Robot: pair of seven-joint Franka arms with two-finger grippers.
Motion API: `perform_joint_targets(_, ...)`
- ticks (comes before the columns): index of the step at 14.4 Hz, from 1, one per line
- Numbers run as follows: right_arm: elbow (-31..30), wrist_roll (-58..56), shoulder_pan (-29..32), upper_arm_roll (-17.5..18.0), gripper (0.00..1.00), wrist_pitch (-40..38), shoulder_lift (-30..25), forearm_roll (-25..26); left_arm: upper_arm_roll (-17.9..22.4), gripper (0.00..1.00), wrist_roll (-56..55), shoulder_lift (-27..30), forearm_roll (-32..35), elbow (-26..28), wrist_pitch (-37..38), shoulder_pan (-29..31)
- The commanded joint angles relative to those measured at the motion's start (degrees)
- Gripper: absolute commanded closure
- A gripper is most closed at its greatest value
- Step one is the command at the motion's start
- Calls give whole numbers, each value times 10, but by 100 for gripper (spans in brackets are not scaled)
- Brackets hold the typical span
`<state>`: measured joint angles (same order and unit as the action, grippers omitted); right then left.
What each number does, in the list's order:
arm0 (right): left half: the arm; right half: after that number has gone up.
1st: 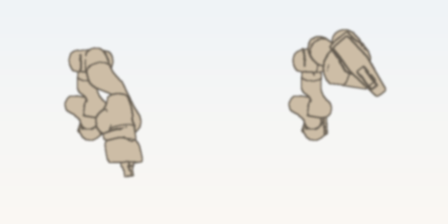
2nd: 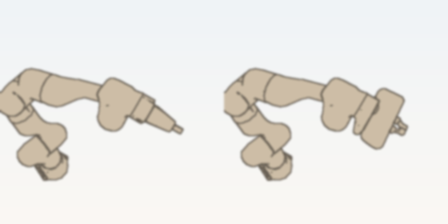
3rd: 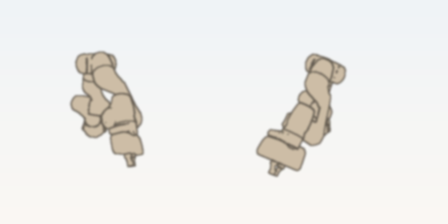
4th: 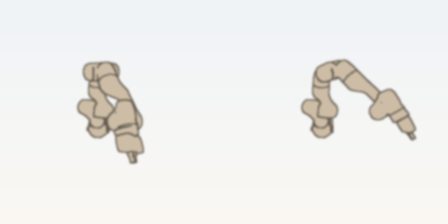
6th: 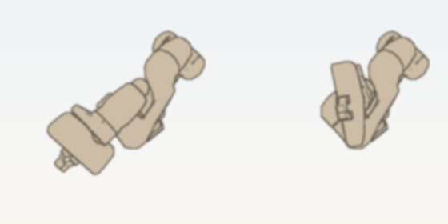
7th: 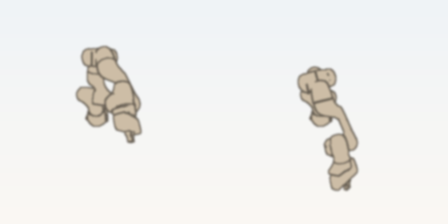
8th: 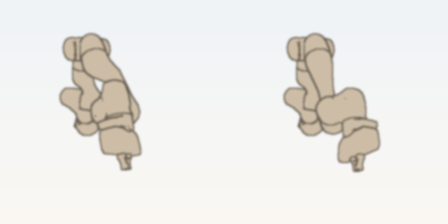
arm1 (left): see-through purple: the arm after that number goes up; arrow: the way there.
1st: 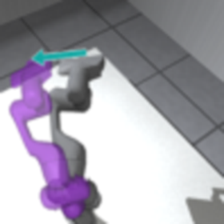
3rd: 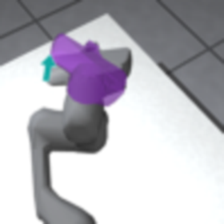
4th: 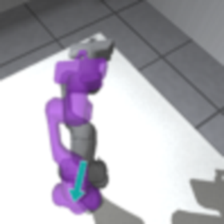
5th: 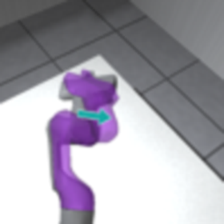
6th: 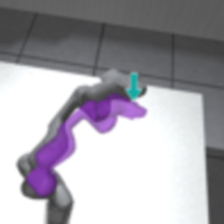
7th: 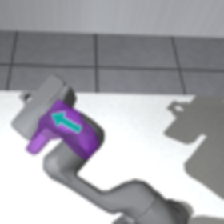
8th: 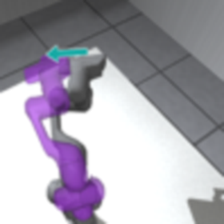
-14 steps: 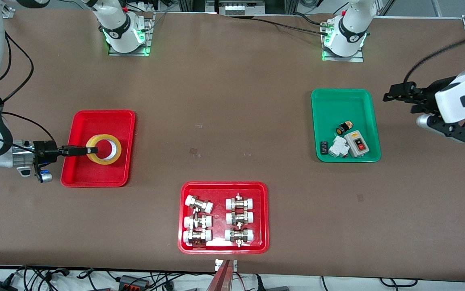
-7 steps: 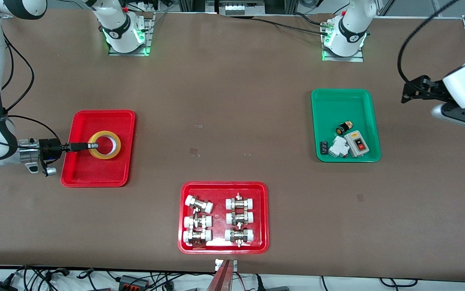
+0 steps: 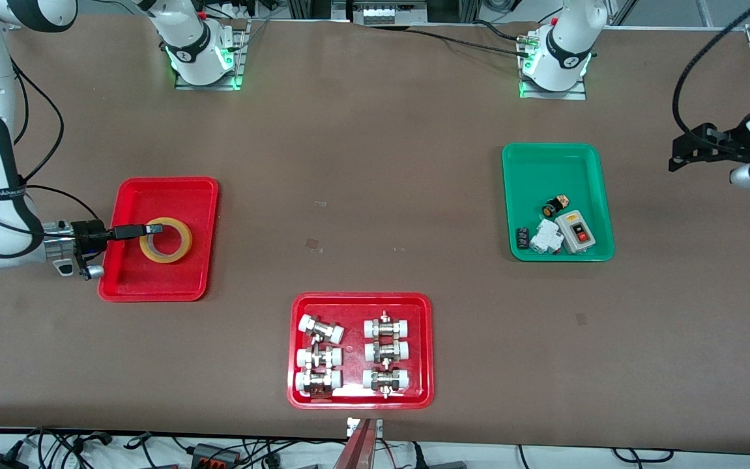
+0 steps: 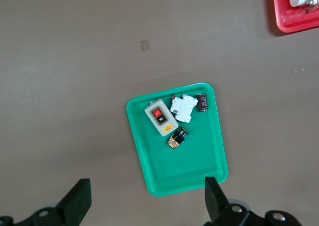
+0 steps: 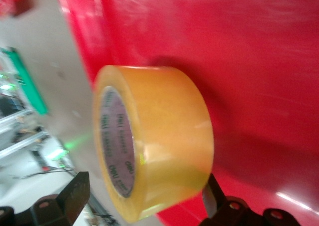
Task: Left arm passes tape to right arm into tray
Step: 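Open the right gripper to release the tape in the tray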
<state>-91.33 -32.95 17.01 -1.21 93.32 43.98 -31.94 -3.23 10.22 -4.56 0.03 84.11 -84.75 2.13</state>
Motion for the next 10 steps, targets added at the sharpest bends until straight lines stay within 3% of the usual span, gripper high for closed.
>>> perform_joint_targets(1, -9, -9, -16, 3, 0, 32, -27, 68, 16, 0, -17, 48, -10, 67, -37, -12)
perform_joint_targets(3, -5, 23, -54, 2, 0, 34, -70, 127, 16, 0, -18, 57, -25, 91, -62, -7)
perform_joint_targets(6, 7, 182, -90, 8, 0, 7, -157, 222, 16, 0, -20, 55, -30, 89, -63, 1)
perform_joint_targets(10, 97, 293, -149, 9, 0, -76, -234, 333, 9, 0, -79, 52, -29, 78, -59, 5)
